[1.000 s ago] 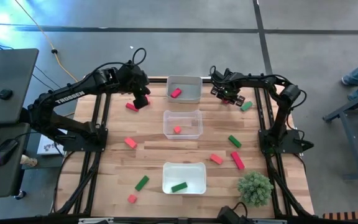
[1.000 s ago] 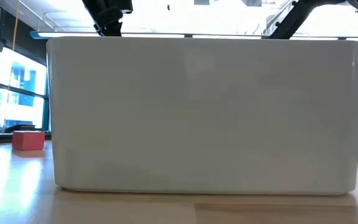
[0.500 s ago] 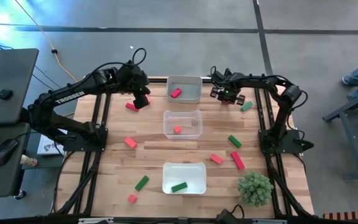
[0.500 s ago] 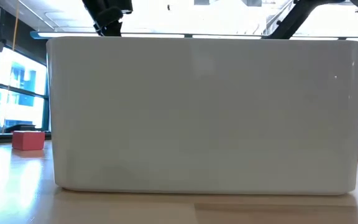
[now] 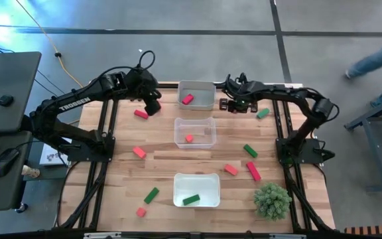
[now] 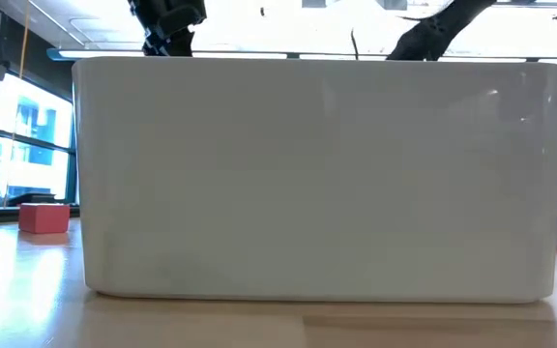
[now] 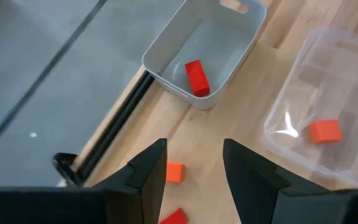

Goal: Sort & place blocks by color
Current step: Put the top right red block into the gray bin

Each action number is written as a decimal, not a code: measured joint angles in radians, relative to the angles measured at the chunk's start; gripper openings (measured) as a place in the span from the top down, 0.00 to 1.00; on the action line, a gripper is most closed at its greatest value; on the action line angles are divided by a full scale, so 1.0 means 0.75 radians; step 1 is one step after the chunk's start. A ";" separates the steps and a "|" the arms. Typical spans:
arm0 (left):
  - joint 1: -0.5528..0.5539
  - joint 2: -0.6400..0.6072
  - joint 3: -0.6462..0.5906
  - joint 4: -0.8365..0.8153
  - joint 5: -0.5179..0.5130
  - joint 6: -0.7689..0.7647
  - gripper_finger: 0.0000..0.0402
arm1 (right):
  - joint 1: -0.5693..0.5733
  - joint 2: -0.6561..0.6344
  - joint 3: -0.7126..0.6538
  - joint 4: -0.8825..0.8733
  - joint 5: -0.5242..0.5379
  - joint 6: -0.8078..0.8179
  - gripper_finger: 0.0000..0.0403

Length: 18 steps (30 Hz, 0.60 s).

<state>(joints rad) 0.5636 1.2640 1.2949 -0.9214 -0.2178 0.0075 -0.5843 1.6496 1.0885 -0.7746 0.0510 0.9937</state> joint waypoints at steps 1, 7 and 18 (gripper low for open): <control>0.000 0.000 0.000 0.005 0.008 -0.030 0.63 | 0.011 -0.017 0.000 0.000 0.000 -0.008 0.73; -0.001 0.000 0.000 0.009 0.015 -0.242 0.63 | 0.060 -0.138 0.001 0.009 -0.001 -0.060 0.73; -0.001 0.000 0.000 0.068 0.193 -0.557 0.63 | 0.105 -0.332 0.003 0.183 -0.010 -0.305 0.73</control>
<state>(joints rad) 0.5632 1.2640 1.2949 -0.8700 -0.0729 -0.4104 -0.5058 1.4009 1.0908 -0.6375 0.0433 0.7647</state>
